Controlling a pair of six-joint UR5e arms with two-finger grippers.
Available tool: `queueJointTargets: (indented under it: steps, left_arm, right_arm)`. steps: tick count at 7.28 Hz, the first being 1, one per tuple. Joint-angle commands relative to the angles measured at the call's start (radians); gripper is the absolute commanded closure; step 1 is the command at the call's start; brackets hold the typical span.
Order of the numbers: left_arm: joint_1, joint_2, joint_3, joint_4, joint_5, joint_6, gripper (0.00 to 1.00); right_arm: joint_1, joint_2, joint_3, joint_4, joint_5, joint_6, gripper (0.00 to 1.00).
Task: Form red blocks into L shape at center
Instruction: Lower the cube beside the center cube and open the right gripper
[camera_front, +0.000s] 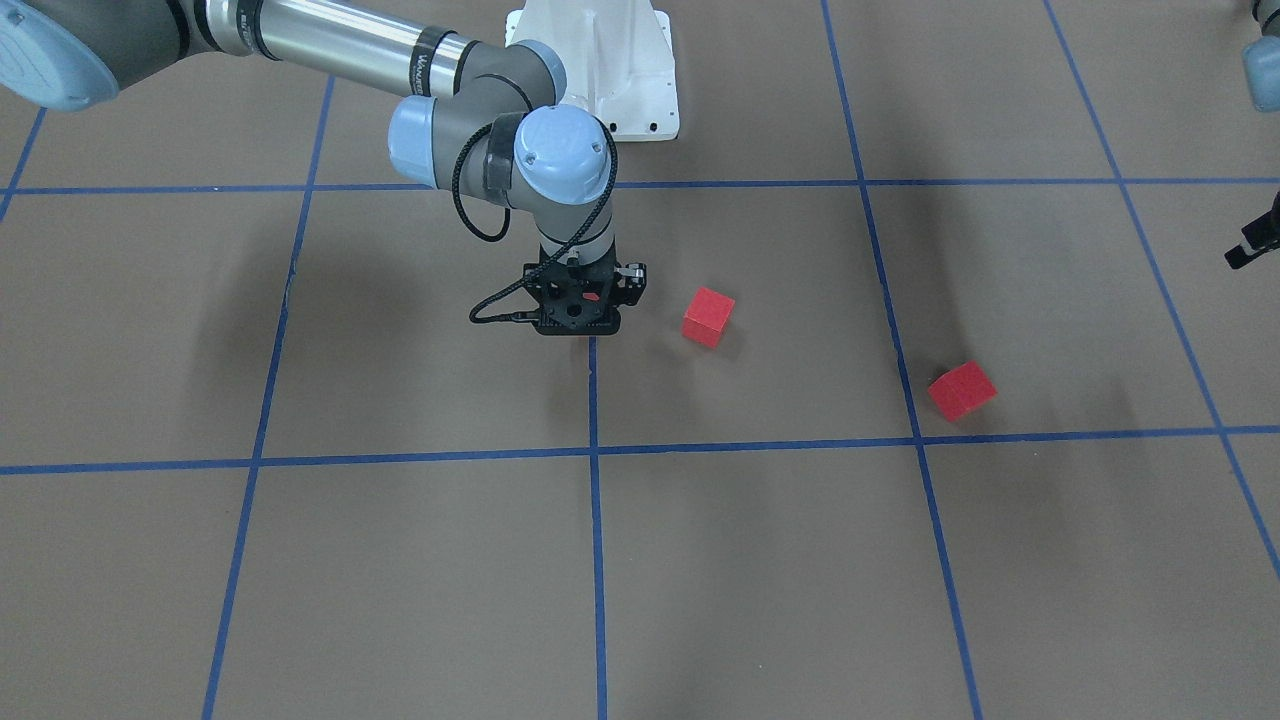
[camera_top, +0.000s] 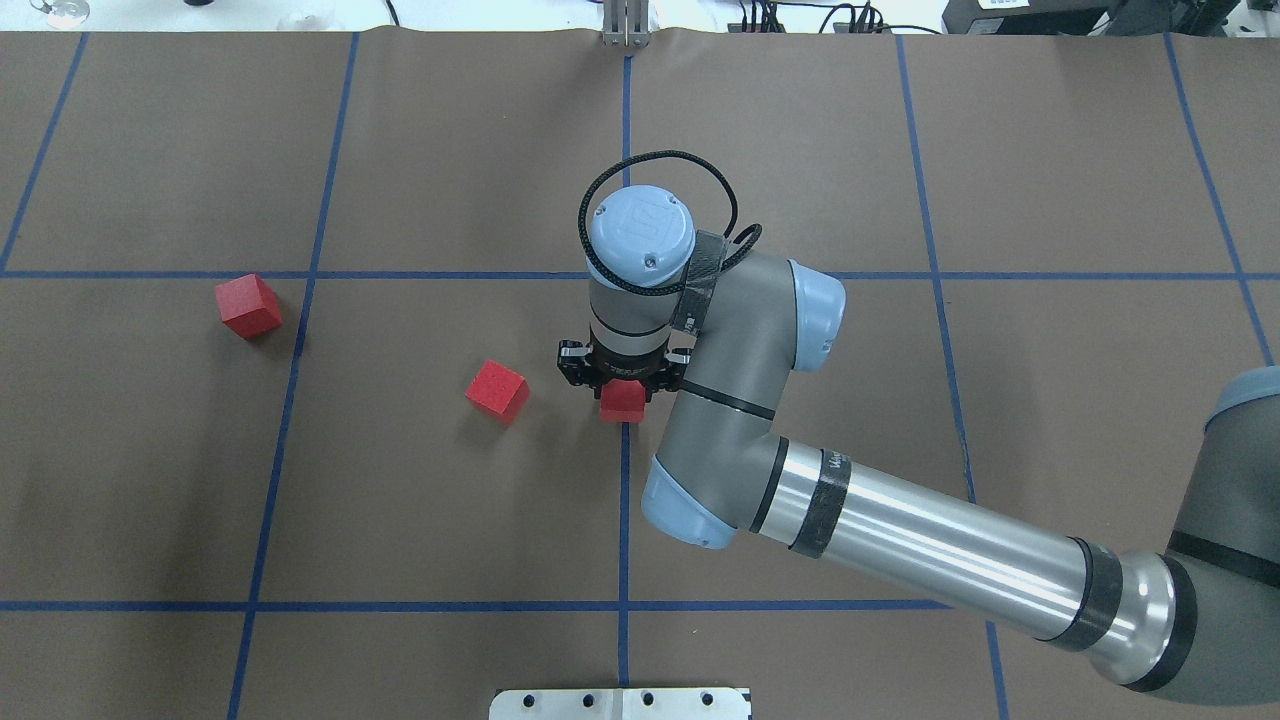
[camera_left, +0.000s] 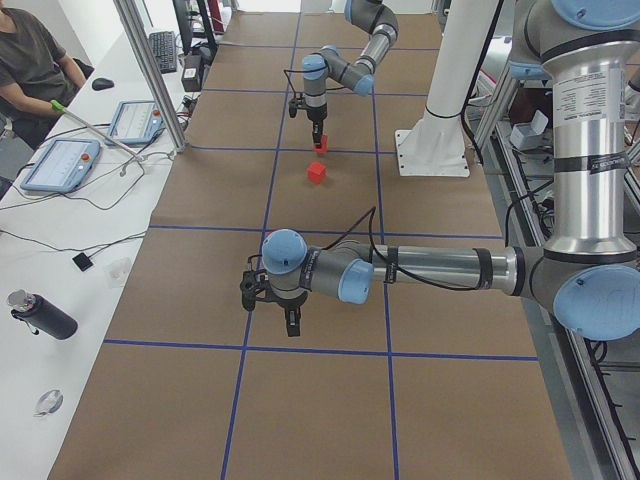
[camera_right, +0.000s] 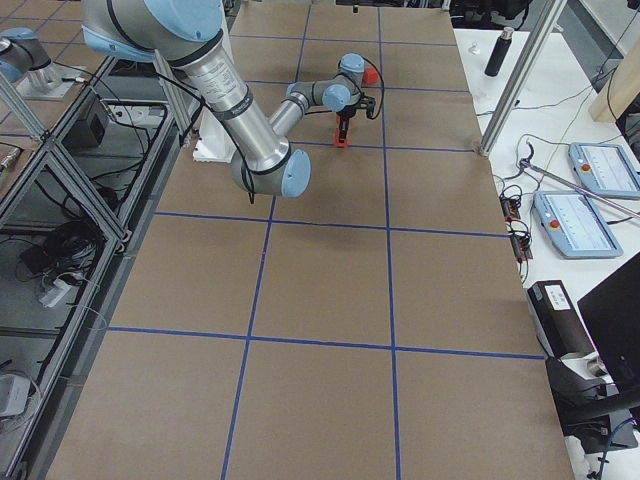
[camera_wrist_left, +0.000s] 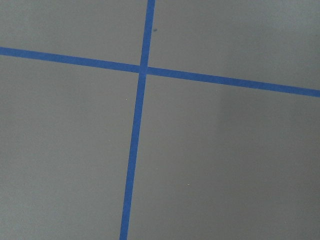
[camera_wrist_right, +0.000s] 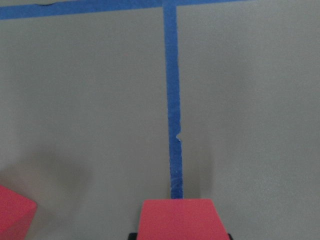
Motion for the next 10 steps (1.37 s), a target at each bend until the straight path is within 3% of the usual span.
queueJointTargets:
  steps: [1,2,3,4,6,7,10]
  left_arm:
    - [0.0,0.0,0.002,0.0,0.0,0.0,0.0]
    - [0.0,0.0,0.002,0.0,0.0,0.0,0.0]
    - [0.0,0.0,0.0,0.0,0.0,0.0,0.0]
    - [0.0,0.0,0.0,0.0,0.0,0.0,0.0]
    - [0.0,0.0,0.0,0.0,0.0,0.0,0.0]
    - [0.0,0.0,0.0,0.0,0.0,0.0,0.0]
    - [0.0,-0.002,-0.003,-0.002,0.0,-0.002,0.0]
  right_arm:
    - [-0.001,0.006,-0.01,0.0,-0.002,-0.001,1.0]
    - [-0.001,0.006,-0.016,-0.002,0.0,-0.001,0.79]
    - [-0.001,0.009,-0.026,-0.002,0.0,-0.001,0.68]
    - [-0.001,0.009,-0.03,-0.002,0.0,0.001,0.65]
    - [-0.001,0.009,-0.03,0.0,0.0,0.001,0.48]
    - [-0.001,0.011,-0.03,-0.002,0.0,0.001,0.01]
    - [-0.001,0.009,-0.028,0.0,0.0,-0.033,0.0]
